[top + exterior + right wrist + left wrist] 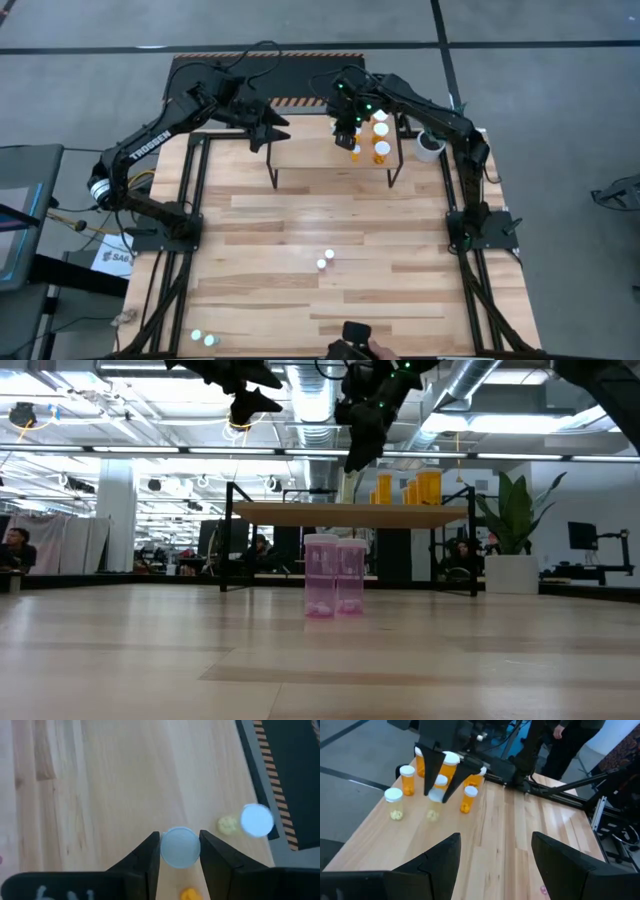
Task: Pick and place medicine bottles onto shelf by color
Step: Put the top small yellow pill bottle on the shelf aligned with the other small yellow pill bottle
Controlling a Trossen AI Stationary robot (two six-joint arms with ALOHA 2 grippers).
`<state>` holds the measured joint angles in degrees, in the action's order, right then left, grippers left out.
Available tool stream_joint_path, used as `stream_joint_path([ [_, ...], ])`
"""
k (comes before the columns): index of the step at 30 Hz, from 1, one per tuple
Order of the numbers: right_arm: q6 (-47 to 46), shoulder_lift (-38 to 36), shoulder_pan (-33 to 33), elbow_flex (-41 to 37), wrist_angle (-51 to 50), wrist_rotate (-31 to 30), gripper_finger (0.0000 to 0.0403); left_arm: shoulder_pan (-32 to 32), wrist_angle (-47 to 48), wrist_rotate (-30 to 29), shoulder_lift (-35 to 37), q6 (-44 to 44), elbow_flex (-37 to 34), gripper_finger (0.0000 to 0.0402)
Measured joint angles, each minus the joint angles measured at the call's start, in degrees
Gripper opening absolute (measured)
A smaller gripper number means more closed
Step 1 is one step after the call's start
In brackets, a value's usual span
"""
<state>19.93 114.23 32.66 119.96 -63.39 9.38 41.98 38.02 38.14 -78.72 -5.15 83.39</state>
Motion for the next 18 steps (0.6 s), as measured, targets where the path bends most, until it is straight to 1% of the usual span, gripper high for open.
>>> stream_joint_path([
  [8,0.1,1.6,0.9,-0.1,-0.4,1.3,0.0138,0.0,0.0,-0.3,0.0,-0.2,0.0,0.023],
  [11,0.1,1.3,0.5,0.0,1.2,1.3,0.0137,0.0,0.0,-0.3,0.0,-0.2,0.0,0.023],
  [18,0.1,1.1,0.5,0.0,1.0,1.5,0.0137,0.0,0.0,-0.3,0.0,-0.2,0.0,0.023],
])
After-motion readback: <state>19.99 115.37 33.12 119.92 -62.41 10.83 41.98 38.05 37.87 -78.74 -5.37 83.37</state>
